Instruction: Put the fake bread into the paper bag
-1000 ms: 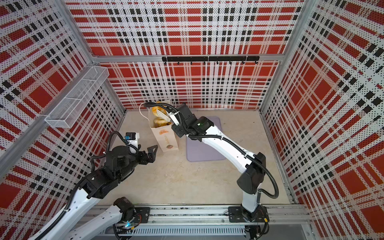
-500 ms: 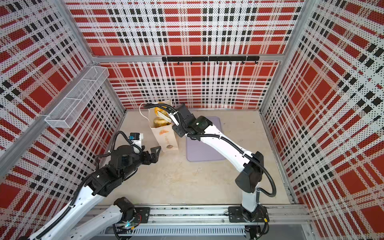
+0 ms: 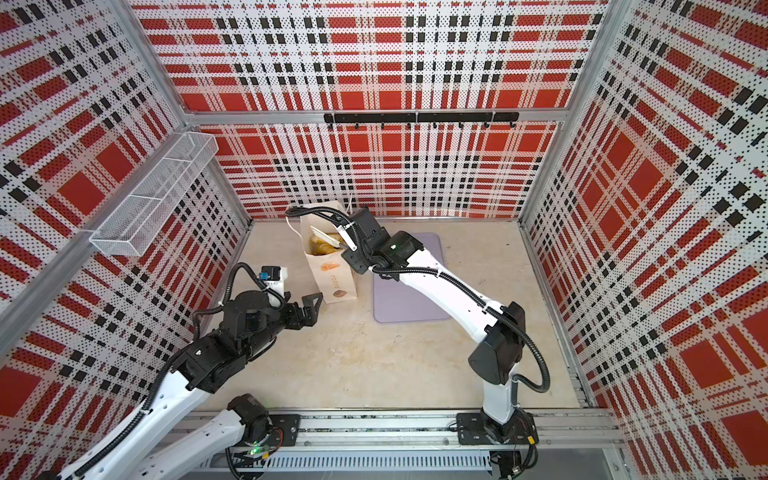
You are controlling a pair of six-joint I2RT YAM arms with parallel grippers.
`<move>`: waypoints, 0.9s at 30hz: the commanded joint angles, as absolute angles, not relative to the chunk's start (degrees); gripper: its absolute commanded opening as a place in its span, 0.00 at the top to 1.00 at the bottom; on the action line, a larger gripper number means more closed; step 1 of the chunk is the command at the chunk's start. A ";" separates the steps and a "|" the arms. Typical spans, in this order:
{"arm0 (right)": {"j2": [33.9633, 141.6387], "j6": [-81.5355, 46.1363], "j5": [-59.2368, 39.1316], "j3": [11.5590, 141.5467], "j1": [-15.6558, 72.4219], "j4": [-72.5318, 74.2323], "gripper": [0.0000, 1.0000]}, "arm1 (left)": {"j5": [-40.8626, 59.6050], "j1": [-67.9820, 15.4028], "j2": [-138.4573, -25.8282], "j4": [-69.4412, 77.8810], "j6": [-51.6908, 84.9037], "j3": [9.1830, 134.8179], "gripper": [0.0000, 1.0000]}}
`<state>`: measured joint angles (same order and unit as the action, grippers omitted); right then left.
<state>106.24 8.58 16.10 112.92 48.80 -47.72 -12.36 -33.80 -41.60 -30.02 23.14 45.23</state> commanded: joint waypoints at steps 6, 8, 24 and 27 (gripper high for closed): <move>100.78 8.67 15.76 112.04 48.87 -43.61 0.36 | -13.01 -33.57 -40.78 -29.27 23.91 44.47 0.01; 99.41 8.69 15.98 110.79 48.86 -43.08 0.36 | -13.05 -33.62 -40.94 -29.34 23.91 44.56 0.01; 89.15 8.66 20.13 100.41 45.50 -41.19 0.36 | -15.64 -33.70 -38.32 -30.32 24.00 44.03 0.00; 85.42 7.59 20.67 95.17 42.83 -39.55 0.36 | -16.80 -33.63 -37.97 -30.74 23.96 43.73 0.01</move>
